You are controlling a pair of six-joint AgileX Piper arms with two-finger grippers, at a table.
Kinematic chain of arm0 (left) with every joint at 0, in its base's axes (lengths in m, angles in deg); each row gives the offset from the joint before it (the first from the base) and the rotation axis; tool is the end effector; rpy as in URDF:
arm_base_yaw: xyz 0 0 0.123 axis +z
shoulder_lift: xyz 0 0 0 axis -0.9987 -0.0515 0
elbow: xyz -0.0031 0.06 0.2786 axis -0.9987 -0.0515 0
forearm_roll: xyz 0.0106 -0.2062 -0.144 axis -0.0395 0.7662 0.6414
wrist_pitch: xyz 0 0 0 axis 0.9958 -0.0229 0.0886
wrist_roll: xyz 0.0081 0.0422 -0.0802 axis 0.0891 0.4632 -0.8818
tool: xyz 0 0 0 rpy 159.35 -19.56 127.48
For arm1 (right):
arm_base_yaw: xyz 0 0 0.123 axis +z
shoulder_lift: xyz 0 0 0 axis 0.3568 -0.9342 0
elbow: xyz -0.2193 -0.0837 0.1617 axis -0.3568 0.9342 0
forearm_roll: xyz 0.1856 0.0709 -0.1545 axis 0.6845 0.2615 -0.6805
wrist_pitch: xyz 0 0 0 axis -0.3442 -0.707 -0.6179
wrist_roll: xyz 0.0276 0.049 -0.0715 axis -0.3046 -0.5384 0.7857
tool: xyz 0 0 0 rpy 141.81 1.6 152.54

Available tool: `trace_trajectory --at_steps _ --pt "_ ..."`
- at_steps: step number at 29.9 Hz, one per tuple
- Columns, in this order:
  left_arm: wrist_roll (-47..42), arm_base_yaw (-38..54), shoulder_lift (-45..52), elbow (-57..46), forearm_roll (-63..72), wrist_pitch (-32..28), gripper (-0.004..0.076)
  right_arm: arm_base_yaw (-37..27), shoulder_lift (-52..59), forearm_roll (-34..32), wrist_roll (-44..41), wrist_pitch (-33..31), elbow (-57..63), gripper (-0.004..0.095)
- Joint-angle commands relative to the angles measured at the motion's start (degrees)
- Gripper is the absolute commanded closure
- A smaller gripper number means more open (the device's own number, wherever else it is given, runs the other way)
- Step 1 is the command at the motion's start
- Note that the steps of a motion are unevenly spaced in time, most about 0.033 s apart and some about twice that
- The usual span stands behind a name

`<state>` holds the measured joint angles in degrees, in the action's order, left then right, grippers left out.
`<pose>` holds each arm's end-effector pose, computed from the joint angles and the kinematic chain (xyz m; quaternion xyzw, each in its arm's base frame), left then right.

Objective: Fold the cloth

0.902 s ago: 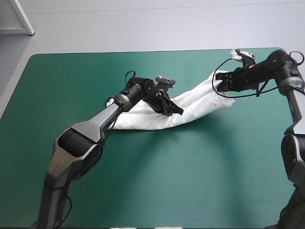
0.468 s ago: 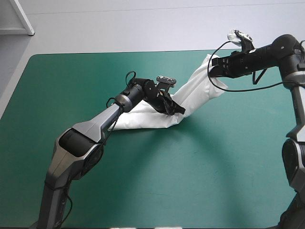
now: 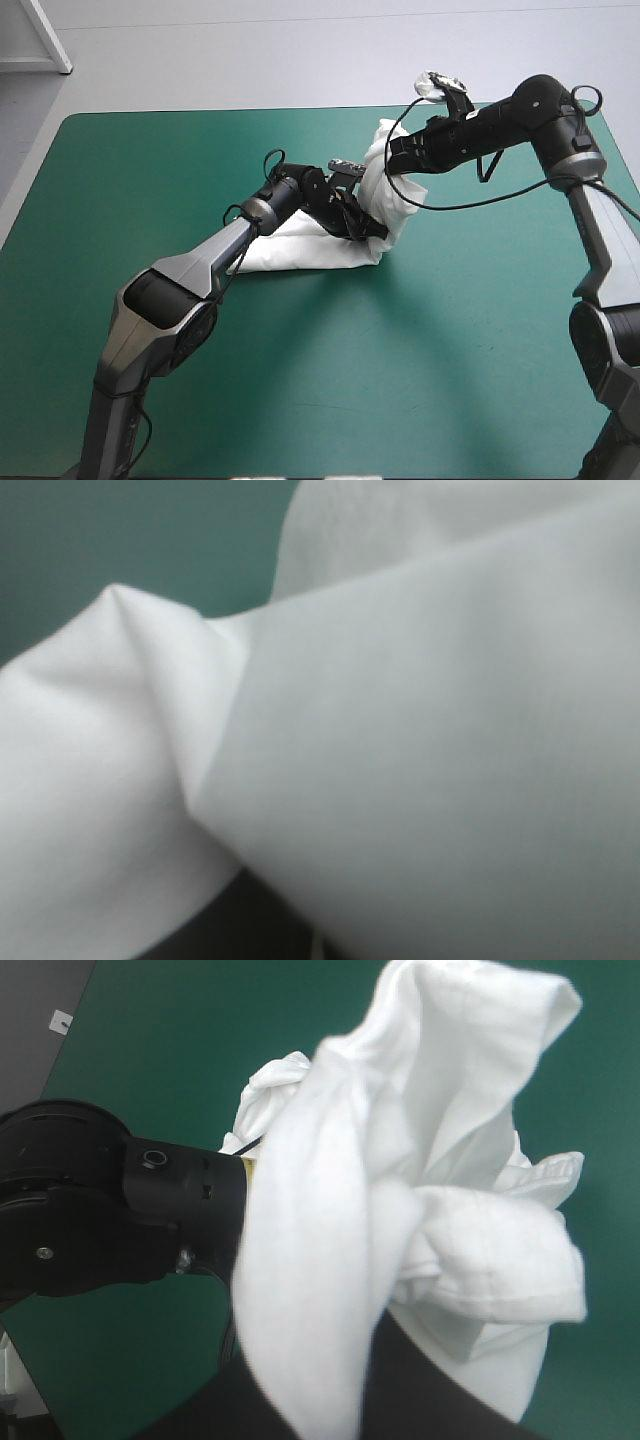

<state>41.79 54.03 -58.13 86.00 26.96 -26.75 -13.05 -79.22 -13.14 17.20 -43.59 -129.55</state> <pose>0.4034 -0.2914 0.2136 0.2627 0.9233 -0.2055 0.1904 0.3853 0.1141 0.3807 -0.1587 0.8891 0.3578 0.2374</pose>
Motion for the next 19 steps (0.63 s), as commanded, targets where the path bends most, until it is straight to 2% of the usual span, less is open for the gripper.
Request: trace_trajectory --at_steps 1,7,13,19 --pt "-0.1 -0.1 2.8 1.0 -0.7 1.8 0.0732 0.1 3.8 2.1 0.4 1.3 -2.1 0.0927" --pt "-4.1 0.0 4.4 2.1 -6.1 2.1 0.0732 0.1 3.8 1.2 0.3 1.3 -2.1 0.0927" --pt "-6.2 4.7 13.4 2.4 -13.2 3.1 0.0732 0.1 3.8 1.2 0.3 1.8 -2.1 0.0927" --pt "-4.5 15.4 23.6 2.3 -14.5 14.7 0.0732 0.1 3.8 1.1 0.2 1.6 -2.1 0.0927"
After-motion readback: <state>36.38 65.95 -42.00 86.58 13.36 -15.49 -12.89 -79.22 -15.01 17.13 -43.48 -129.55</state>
